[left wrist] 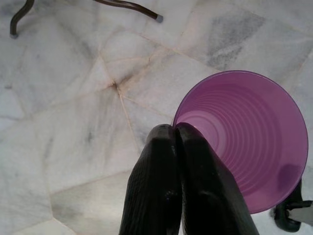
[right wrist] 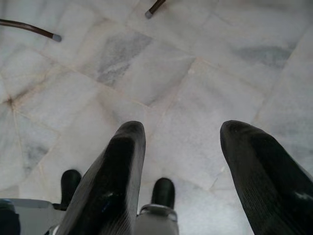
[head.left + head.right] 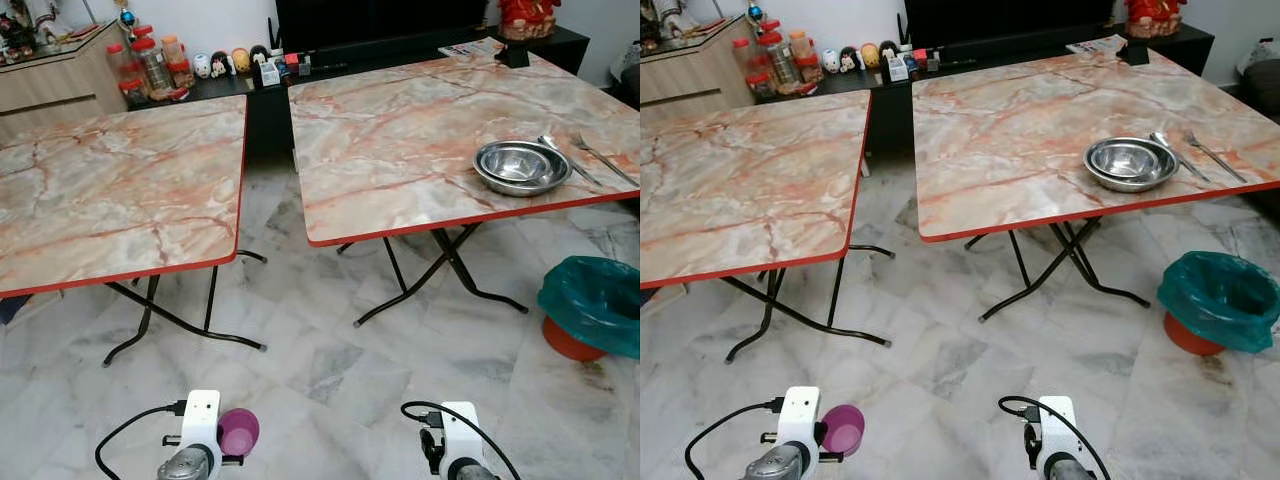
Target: Setting the table
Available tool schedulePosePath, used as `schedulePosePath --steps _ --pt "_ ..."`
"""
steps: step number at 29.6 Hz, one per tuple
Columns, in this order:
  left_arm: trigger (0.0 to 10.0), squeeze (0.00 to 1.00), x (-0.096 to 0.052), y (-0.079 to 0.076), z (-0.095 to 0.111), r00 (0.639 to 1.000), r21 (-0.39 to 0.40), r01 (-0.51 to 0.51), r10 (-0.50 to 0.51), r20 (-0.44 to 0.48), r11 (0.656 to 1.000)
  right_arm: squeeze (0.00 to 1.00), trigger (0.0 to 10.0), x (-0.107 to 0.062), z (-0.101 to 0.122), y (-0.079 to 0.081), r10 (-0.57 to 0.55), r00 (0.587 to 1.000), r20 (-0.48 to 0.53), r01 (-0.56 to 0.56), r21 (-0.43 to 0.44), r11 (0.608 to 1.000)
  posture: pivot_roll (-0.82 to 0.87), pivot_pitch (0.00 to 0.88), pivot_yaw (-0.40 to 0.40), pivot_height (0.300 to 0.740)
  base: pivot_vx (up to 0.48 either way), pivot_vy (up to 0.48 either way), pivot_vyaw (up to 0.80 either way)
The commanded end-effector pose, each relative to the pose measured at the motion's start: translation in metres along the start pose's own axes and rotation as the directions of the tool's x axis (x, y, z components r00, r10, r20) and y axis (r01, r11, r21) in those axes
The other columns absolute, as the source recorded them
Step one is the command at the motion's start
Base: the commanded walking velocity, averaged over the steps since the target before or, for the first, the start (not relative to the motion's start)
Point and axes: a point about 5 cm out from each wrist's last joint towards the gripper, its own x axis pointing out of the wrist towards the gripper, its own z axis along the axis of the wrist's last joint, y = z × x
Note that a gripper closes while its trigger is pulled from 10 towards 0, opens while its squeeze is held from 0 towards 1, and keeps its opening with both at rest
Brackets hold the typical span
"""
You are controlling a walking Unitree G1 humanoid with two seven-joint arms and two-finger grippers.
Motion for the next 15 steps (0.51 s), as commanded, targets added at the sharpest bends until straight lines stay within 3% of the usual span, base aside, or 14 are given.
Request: schedulePosePath --steps 1,6,15 --pt "10.0 0.00 -0.0005 0.0065 -0.0016 1.000 -0.018 -0.029 0.029 -0.010 0.999 0.00 10.0 0.0007 0.0019 0.0035 0.023 1.000 0.000 -0.023 -0.018 1.000 -0.11 0.000 0.074 0.740 0.000 0.000 0.00" --pt "10.0 0.00 -0.0013 0.0076 -0.0045 0.999 -0.049 -0.050 0.049 -0.018 0.998 0.00 10.0 0.0002 0.0003 -0.0019 0.003 1.000 -0.009 -0.003 -0.008 1.000 -0.11 0.000 0.059 0.740 0.000 0.000 0.00" --pt "10.0 0.00 -0.0023 0.0086 -0.0096 0.997 -0.034 -0.059 0.058 -0.041 0.998 0.00 10.0 0.0002 0.0009 -0.0030 0.000 1.000 -0.005 0.000 -0.014 1.000 -0.11 0.010 0.067 0.740 0.000 0.000 0.00"
